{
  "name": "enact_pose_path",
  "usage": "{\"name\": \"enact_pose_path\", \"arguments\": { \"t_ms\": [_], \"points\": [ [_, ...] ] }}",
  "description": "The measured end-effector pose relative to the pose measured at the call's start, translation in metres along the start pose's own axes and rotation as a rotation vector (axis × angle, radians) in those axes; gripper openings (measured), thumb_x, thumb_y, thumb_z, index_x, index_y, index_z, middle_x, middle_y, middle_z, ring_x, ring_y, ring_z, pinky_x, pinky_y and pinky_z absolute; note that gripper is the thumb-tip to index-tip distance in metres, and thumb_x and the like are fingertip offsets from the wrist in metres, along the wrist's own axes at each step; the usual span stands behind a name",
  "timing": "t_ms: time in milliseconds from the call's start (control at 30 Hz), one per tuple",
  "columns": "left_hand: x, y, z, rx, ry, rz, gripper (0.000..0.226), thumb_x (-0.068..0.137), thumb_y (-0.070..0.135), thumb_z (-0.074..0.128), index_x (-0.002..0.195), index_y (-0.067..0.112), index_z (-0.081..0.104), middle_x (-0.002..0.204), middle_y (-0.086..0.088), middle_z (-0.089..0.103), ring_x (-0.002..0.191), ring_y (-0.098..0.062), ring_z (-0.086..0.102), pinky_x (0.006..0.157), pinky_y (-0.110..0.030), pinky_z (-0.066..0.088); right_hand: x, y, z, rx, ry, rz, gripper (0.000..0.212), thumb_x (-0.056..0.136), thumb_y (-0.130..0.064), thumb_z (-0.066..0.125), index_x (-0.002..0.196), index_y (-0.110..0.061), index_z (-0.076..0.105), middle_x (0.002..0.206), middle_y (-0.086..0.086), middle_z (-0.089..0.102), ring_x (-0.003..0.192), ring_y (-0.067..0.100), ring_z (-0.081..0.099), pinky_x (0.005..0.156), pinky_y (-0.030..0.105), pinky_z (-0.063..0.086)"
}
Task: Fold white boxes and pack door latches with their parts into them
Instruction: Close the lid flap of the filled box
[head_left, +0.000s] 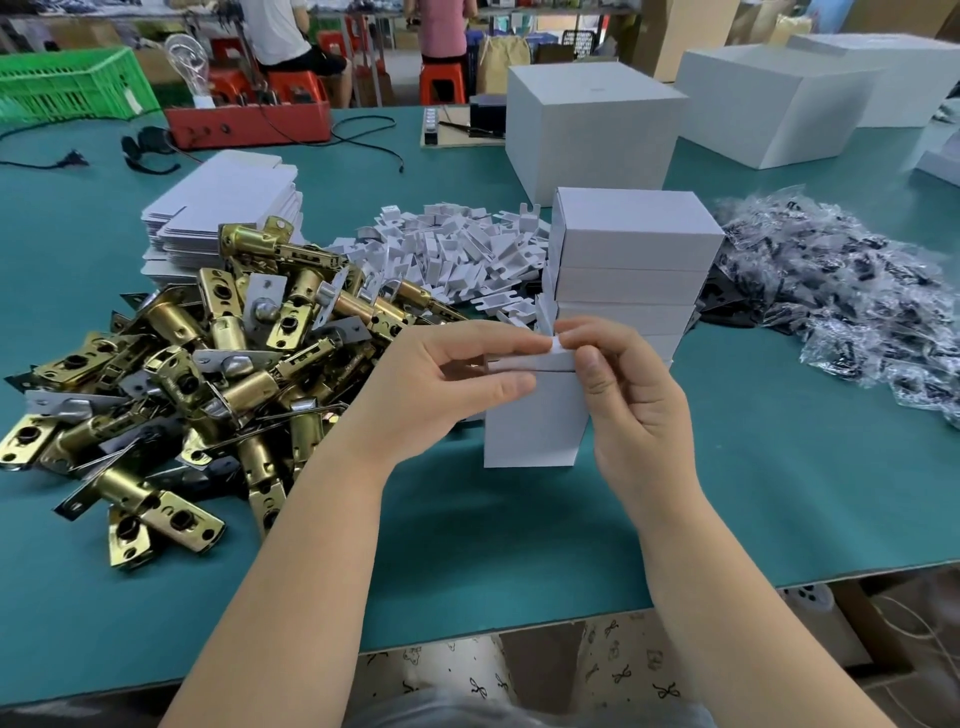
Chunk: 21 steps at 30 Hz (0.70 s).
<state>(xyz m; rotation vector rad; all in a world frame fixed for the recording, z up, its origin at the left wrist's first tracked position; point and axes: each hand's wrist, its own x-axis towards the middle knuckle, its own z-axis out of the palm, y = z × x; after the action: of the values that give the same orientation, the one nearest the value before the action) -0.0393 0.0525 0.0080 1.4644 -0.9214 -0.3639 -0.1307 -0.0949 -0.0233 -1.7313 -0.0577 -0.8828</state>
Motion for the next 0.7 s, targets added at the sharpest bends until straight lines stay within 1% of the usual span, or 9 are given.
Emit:
{"name": "enact_pose_path", "arguments": {
  "t_ms": [100,167,233,300,433,500,567,633,700],
  "points": [
    [0.001,-0.001,0.000,0.037,0.039,0.055,0.024,0.080,0.014,0.075,0.101,0.026,0.075,0.108,0.002,0.073,0.103,-0.014,0.067,0.083,-0.024,0.055,-0.003,0.000,0.000,0.001,-0.039,0.022,0.029,0.089,-0.024,0.061,0.112,-0.038,0.052,0.114,0.003,0.059,0.107,0.023,0.058,0.087,0.041,0.050],
    [0.003,-0.002,0.002,0.016,0.085,0.081,0.025,0.079,0.009,0.075,0.098,0.025,0.076,0.110,0.005,0.072,0.107,-0.011,0.066,0.083,-0.021,0.053,-0.003,0.000,0.001,-0.030,-0.022,0.005,0.033,0.087,-0.014,0.061,0.109,-0.037,0.051,0.118,0.001,0.057,0.111,0.026,0.057,0.088,0.046,0.050],
    [0.003,-0.004,0.004,-0.008,0.114,0.096,0.027,0.078,0.001,0.074,0.096,0.020,0.078,0.108,0.005,0.072,0.104,-0.011,0.067,0.084,-0.020,0.053,-0.003,-0.002,0.003,-0.052,0.005,0.000,0.029,0.087,-0.012,0.061,0.101,-0.036,0.052,0.119,-0.008,0.055,0.113,0.024,0.056,0.087,0.045,0.050],
    [0.004,-0.004,0.004,0.000,0.122,0.092,0.027,0.077,0.003,0.074,0.097,0.020,0.076,0.108,0.006,0.071,0.101,-0.010,0.068,0.083,-0.020,0.052,-0.002,-0.002,0.004,-0.043,0.021,0.032,0.024,0.086,-0.014,0.062,0.094,-0.035,0.053,0.118,-0.014,0.054,0.113,0.021,0.057,0.086,0.042,0.051],
    [0.004,-0.004,-0.001,0.046,0.100,0.064,0.024,0.078,0.009,0.075,0.094,0.027,0.078,0.109,0.010,0.072,0.101,-0.011,0.068,0.082,-0.020,0.053,-0.004,-0.004,0.006,-0.039,0.040,0.049,0.023,0.084,-0.016,0.064,0.092,-0.035,0.054,0.118,-0.012,0.055,0.110,0.017,0.058,0.083,0.030,0.050],
    [0.005,-0.005,-0.002,0.044,0.099,0.048,0.024,0.078,0.008,0.076,0.091,0.027,0.078,0.109,0.010,0.073,0.102,-0.013,0.068,0.083,-0.021,0.053,-0.005,-0.004,0.004,-0.070,0.005,0.123,0.037,0.083,-0.019,0.070,0.102,-0.044,0.050,0.117,-0.007,0.057,0.102,0.012,0.060,0.077,0.019,0.049],
    [0.005,-0.004,-0.002,0.033,0.109,0.034,0.022,0.076,0.011,0.078,0.089,0.029,0.079,0.109,0.009,0.073,0.104,-0.014,0.068,0.085,-0.023,0.054,-0.005,-0.002,0.001,-0.075,-0.091,0.290,0.063,0.079,-0.018,0.077,0.116,-0.055,0.040,0.106,-0.013,0.061,0.086,-0.001,0.061,0.069,0.011,0.048],
    [0.004,-0.003,-0.004,0.032,0.125,0.034,0.022,0.073,0.017,0.077,0.088,0.034,0.079,0.108,0.010,0.073,0.103,-0.013,0.068,0.085,-0.023,0.054,-0.003,0.005,0.000,-0.080,-0.183,0.433,0.090,0.076,-0.015,0.080,0.138,-0.049,0.025,0.093,-0.027,0.063,0.086,-0.008,0.061,0.070,0.009,0.048],
    [0.004,-0.003,-0.009,0.051,0.134,0.038,0.027,0.076,0.012,0.078,0.087,0.036,0.079,0.106,0.012,0.074,0.098,-0.010,0.069,0.083,-0.020,0.054,0.000,0.008,0.001,-0.052,-0.226,0.532,0.102,0.075,-0.012,0.080,0.150,-0.034,0.014,0.092,-0.031,0.066,0.092,-0.007,0.062,0.083,0.019,0.052]
  ]
}}
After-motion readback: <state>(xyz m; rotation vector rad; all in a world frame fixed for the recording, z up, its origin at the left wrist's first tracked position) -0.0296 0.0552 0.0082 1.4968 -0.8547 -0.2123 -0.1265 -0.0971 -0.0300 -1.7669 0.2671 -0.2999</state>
